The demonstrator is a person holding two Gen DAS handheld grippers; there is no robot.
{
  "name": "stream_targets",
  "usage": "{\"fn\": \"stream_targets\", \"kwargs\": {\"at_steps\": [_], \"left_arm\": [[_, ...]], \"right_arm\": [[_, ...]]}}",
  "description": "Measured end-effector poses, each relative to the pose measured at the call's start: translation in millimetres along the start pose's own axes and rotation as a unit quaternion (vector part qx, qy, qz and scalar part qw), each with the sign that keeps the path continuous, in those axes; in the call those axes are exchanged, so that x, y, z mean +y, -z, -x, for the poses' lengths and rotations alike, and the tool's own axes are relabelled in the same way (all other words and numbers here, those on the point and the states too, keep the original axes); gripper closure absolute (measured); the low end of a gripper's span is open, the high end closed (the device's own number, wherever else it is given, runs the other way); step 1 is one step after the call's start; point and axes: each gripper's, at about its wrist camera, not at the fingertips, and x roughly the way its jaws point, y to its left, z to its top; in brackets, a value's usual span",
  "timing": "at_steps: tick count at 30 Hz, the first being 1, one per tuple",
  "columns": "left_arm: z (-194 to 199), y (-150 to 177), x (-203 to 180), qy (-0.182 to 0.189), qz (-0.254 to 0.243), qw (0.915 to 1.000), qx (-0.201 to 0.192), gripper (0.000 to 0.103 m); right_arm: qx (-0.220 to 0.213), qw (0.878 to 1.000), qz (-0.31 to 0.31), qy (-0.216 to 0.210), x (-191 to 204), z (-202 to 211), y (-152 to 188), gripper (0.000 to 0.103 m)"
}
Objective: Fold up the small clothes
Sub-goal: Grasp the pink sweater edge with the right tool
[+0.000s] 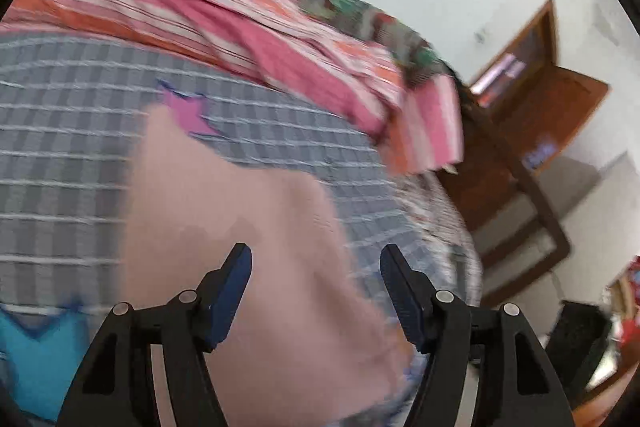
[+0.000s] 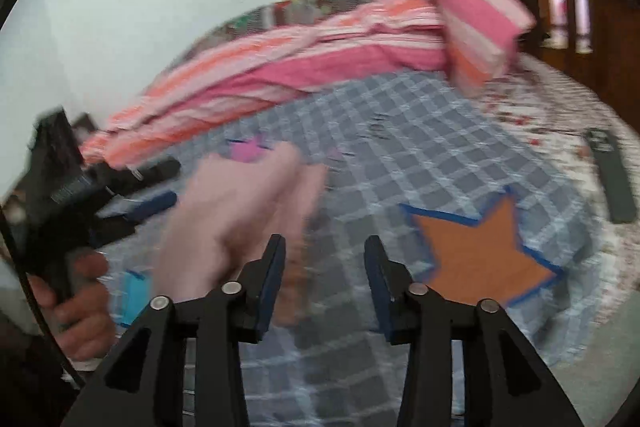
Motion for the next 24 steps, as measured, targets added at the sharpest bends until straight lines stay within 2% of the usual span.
{"fn": "stream_targets", "kwargs": {"at_steps": [2,4,7,9,11,12,14,16,18,19,21,24], "left_arm": [[11.1,-0.1,17.6,-0.045,-0.006,0.9989,-0.008,0.038],[18.5,0.9,34.9,-0.072,-0.004,0.9973,-0.013,0.038],[26.5,4.8,61.7,-0.091,0.013,0.9958,-0.008,0.038],[31.4,8.4,78.0,-0.107,0.022,0.9941,-0.004,0.038],[29.0,8.9,84.2,-0.113,0.024,0.9933,-0.004,0.038],[31.5,10.6,88.1,-0.113,0.026,0.9932,-0.004,0.038],[31.7,11.9,95.0,-0.111,0.030,0.9933,-0.001,0.038],[33.1,12.9,99.0,-0.111,0.027,0.9934,-0.002,0.038],[34.3,15.1,100.4,-0.112,0.024,0.9934,-0.002,0.038],[33.1,15.3,101.6,-0.112,0.024,0.9934,-0.001,0.038],[28.6,15.1,104.9,-0.107,0.030,0.9938,0.005,0.038],[26.0,15.2,104.1,-0.105,0.027,0.9940,0.014,0.038]], "right_arm": [[-0.001,0.999,-0.003,-0.032,12.2,-8.2,-4.4,0.058],[0.002,0.998,0.001,-0.059,27.3,-21.7,-6.7,0.055],[0.014,0.998,0.003,-0.056,46.2,-48.7,-6.1,0.055],[0.028,0.999,0.009,-0.032,55.3,-71.0,-3.5,0.057],[0.037,0.999,0.013,-0.023,58.3,-88.3,-0.7,0.072],[0.043,0.999,0.014,-0.014,58.8,-96.6,0.4,0.089],[0.034,0.999,0.022,-0.001,58.1,-98.4,2.3,0.090],[-0.013,0.999,0.032,-0.020,57.6,-74.7,3.0,0.091],[-0.030,0.999,0.033,-0.017,52.8,-64.6,8.4,0.091],[-0.024,0.999,0.030,-0.006,50.1,-68.8,10.9,0.091],[0.022,0.999,0.018,0.017,38.8,-91.2,23.8,0.091],[0.016,1.000,-0.009,-0.001,26.1,-86.4,28.2,0.091]]}}
